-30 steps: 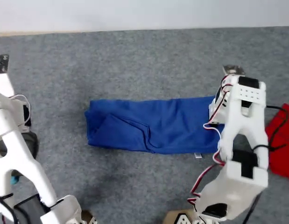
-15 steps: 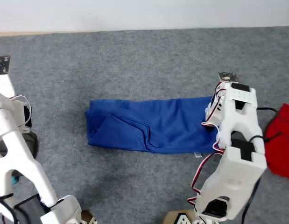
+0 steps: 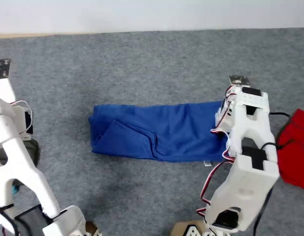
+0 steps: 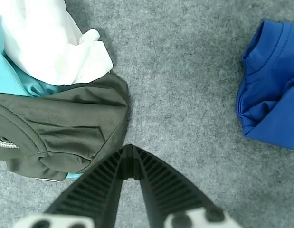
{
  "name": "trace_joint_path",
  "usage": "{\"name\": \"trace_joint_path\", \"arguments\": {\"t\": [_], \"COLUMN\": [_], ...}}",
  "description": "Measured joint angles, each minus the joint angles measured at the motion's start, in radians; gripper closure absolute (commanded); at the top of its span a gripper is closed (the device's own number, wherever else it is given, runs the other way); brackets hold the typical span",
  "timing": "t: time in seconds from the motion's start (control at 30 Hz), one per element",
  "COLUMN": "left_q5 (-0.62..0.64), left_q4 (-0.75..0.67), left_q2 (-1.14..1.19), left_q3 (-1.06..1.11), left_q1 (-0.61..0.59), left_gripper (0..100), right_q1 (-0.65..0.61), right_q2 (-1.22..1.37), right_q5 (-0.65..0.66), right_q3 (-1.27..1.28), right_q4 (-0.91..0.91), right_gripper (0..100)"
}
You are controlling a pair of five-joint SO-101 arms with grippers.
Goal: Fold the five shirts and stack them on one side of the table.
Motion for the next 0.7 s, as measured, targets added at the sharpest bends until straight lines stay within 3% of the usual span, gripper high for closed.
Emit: {"name": "trace_joint_path", "arguments": {"t": [0.37,0.7], "left_q5": [0.0,0.0], "left_q4": [0.0,0.0], "left_q2": [0.0,0.0], "left_q3": [0.0,0.0], "left_q1": [0.0,0.0], "left_gripper": [100,100], "right_q1": [-0.052,-0.235], "right_q2": [-0.118,-0.19], "right_q5": [0.0,0.0], "right_q3": [0.0,0.002], "right_q4": [0.018,0.041], "right_gripper": [98.9,98.9]}}
